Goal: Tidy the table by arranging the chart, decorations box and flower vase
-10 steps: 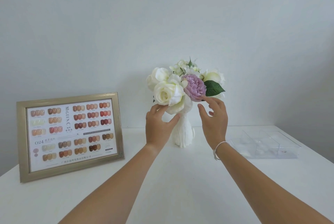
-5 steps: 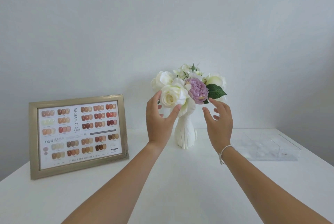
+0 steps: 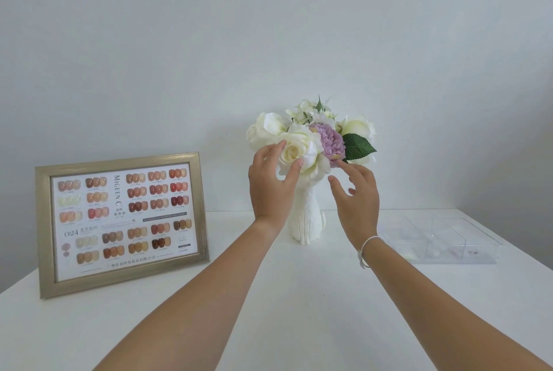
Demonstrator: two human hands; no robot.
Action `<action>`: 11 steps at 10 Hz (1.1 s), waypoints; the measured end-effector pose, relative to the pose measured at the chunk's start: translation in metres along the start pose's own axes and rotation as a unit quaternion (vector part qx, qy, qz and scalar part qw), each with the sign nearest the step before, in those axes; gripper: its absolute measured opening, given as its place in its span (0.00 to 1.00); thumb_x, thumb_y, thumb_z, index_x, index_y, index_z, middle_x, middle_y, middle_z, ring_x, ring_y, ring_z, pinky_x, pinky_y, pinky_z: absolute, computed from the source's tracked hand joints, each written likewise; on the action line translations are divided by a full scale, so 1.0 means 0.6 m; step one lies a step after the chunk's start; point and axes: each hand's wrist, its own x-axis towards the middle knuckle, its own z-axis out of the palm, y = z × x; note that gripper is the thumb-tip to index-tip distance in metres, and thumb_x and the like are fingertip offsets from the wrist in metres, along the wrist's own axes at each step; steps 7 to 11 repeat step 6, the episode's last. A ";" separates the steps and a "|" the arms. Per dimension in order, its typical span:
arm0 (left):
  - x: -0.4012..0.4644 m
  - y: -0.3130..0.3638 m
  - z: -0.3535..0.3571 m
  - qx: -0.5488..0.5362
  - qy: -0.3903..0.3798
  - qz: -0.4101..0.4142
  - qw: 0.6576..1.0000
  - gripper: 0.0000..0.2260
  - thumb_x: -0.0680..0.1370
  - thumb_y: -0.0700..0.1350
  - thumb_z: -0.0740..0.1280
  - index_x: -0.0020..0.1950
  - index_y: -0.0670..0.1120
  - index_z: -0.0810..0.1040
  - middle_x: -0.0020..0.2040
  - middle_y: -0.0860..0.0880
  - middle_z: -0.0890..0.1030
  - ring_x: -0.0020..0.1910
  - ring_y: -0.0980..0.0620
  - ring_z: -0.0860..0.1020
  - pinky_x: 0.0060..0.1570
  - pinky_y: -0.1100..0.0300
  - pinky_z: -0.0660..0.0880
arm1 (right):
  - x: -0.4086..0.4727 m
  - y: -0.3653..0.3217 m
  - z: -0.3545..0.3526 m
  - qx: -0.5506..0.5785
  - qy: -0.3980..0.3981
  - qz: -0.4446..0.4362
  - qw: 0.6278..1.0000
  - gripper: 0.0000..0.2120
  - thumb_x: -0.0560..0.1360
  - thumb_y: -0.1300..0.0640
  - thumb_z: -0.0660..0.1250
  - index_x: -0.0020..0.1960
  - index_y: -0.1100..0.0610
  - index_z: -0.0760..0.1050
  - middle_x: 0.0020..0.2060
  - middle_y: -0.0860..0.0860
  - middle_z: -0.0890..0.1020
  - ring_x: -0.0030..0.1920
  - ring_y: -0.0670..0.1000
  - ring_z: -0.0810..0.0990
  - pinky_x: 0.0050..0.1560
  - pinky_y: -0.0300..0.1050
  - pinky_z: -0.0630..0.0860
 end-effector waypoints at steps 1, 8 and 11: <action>0.002 0.004 0.004 0.011 -0.004 0.003 1.000 0.17 0.74 0.48 0.69 0.62 0.47 0.76 0.60 0.49 0.75 0.58 0.47 0.73 0.51 0.45 0.76 | -0.001 0.001 0.001 -0.002 -0.007 0.004 1.000 0.14 0.74 0.54 0.66 0.57 0.39 0.75 0.58 0.44 0.72 0.53 0.42 0.71 0.50 0.38 0.68; -0.034 -0.009 -0.021 -0.035 -0.009 -0.014 0.999 0.27 0.72 0.53 0.70 0.69 0.54 0.66 0.61 0.56 0.70 0.60 0.50 0.72 0.52 0.54 0.75 | -0.016 0.007 -0.007 0.006 0.012 0.006 1.000 0.14 0.74 0.54 0.66 0.58 0.43 0.75 0.54 0.41 0.72 0.48 0.37 0.72 0.45 0.30 0.68; -0.034 -0.009 -0.021 -0.035 -0.009 -0.014 0.999 0.27 0.72 0.53 0.70 0.69 0.54 0.66 0.61 0.56 0.70 0.60 0.50 0.72 0.52 0.54 0.75 | -0.016 0.007 -0.007 0.006 0.012 0.006 1.000 0.14 0.74 0.54 0.66 0.58 0.43 0.75 0.54 0.41 0.72 0.48 0.37 0.72 0.45 0.30 0.68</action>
